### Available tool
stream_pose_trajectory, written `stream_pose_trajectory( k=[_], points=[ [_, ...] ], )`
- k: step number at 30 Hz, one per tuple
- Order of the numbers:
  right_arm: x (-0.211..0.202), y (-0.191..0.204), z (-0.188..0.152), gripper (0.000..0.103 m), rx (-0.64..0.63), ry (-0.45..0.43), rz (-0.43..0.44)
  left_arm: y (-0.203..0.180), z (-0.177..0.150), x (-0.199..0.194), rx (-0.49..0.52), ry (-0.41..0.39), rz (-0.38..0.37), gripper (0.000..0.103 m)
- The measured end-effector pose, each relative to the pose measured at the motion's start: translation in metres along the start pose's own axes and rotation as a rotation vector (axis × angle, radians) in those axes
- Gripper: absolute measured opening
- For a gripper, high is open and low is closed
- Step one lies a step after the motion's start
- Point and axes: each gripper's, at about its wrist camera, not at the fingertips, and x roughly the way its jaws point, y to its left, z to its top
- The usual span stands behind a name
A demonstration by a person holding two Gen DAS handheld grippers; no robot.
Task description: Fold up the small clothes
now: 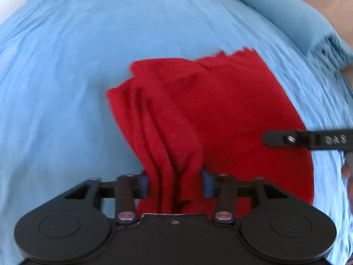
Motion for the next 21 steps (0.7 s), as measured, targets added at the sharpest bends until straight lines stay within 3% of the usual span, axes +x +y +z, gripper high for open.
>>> stream_pose_trajectory(
  k=[1, 6, 9, 11, 14, 19, 21],
  points=[
    [-0.003, -0.003, -0.002, 0.077, 0.016, -0.015, -0.010, 0.004, -0.002, -0.002, -0.022, 0.001, 0.025, 0.080],
    [-0.051, 0.007, -0.006, 0.079, 0.030, -0.097, -0.021, -0.002, -0.006, -0.058, -0.019, -0.078, 0.079, 0.074],
    [-0.080, 0.031, -0.021, 0.079, -0.039, -0.105, 0.067, -0.018, -0.007, -0.092, 0.014, -0.123, -0.020, 0.074],
    [-0.078, 0.049, -0.033, 0.079, -0.111, -0.064, 0.070, -0.025, -0.014, -0.099, 0.028, -0.116, -0.086, 0.074],
    [-0.062, 0.056, -0.055, 0.077, -0.159, -0.009, 0.090, -0.028, -0.022, -0.080, 0.037, -0.077, -0.125, 0.074],
    [-0.036, 0.036, -0.080, 0.078, -0.135, 0.016, 0.076, -0.013, -0.035, -0.021, 0.008, 0.045, -0.054, 0.075],
    [-0.030, 0.030, -0.082, 0.078, -0.113, 0.011, 0.083, -0.007, -0.041, -0.008, 0.012, 0.057, -0.027, 0.077]
  ],
)
